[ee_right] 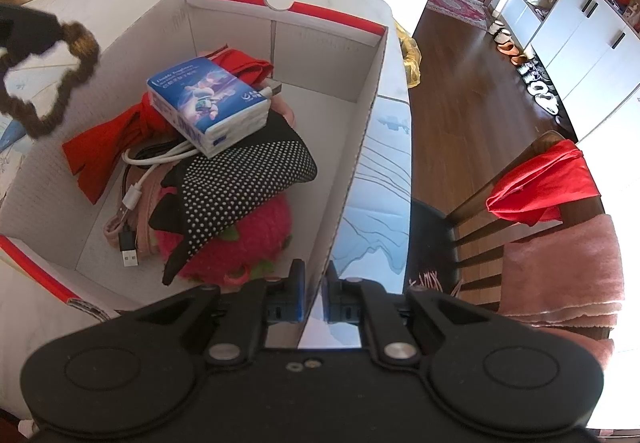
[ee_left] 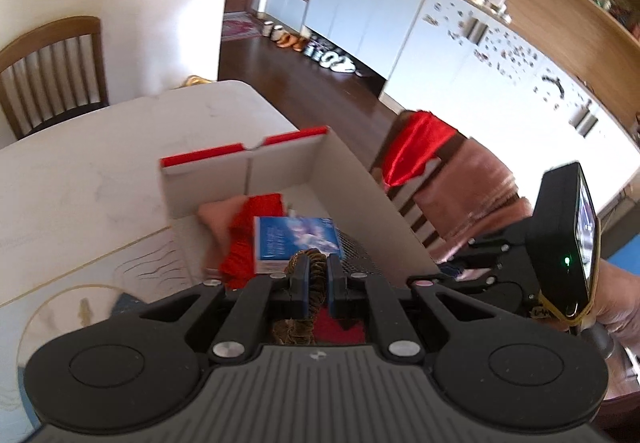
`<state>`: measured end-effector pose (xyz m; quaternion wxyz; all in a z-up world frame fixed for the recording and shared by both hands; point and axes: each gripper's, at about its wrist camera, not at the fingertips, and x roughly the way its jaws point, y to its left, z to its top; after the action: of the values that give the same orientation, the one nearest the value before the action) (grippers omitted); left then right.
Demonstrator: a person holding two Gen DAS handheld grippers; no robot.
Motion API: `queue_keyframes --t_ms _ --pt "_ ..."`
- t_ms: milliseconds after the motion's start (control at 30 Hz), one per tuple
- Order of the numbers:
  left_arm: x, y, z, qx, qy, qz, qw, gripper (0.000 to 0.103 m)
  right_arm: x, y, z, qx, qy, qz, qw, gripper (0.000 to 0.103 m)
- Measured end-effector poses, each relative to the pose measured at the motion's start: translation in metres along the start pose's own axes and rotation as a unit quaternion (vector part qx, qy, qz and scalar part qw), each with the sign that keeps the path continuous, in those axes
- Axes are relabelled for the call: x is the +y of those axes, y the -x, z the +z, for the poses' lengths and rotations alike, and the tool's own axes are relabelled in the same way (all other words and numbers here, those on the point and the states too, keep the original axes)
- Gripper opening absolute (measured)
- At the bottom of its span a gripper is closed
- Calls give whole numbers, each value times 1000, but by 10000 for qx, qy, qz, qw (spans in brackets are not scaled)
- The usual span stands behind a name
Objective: Organize objects
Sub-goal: 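Lift the bracelet and carry it over the box, then lower the bracelet into the box and open the left gripper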
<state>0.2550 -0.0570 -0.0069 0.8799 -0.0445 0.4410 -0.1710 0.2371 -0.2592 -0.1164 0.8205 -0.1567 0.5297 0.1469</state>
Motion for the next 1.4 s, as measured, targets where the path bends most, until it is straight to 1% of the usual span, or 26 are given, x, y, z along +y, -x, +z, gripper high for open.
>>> queue_keyframes --t_ms 100,200,433,633,833,1000,1067,1167,1200,1233,1267,1300,1400 --pt "-9 -12 -4 91 -103 9 9999 7 0 0 0 -3 6 0 10000 8" --pt "-17 -25 -8 180 -336 213 9990 7 1 -1 0 -5 11 0 10000 8" --pt "-14 -67 -19 569 -404 452 9965 7 1 -1 2 -5 46 -13 10000 8" --pt "-9 -90 -27 801 -477 602 9938 7 1 -1 2 -3 43 -11 10000 8" --pt "-5 -102 -30 943 -476 564 9928 7 1 -1 2 2 37 -8 10000 8" --pt "-3 -99 -30 961 -421 522 9931 7 1 -1 2 0 34 -7 10000 9" --pt "-2 -97 -29 970 -385 483 9934 9 1 -1 2 0 30 -3 10000 9" --pt "1 -91 -29 996 -288 377 9939 20 1 -1 2 1 28 -2 10000 9" --pt "1 -88 -29 984 -270 333 9942 30 1 -1 2 1 27 -2 10000 9" --pt "2 -85 -29 961 -263 315 9945 42 1 -1 2 1 24 -1 10000 9" --pt "2 -82 -29 931 -247 317 9948 50 1 -1 2 -1 23 0 10000 9" --pt "2 -78 -29 887 -220 299 9954 61 1 -1 2 0 28 -3 10000 9" --pt "4 -64 -27 755 -50 161 9970 61 1 -1 2 1 21 2 10000 9"
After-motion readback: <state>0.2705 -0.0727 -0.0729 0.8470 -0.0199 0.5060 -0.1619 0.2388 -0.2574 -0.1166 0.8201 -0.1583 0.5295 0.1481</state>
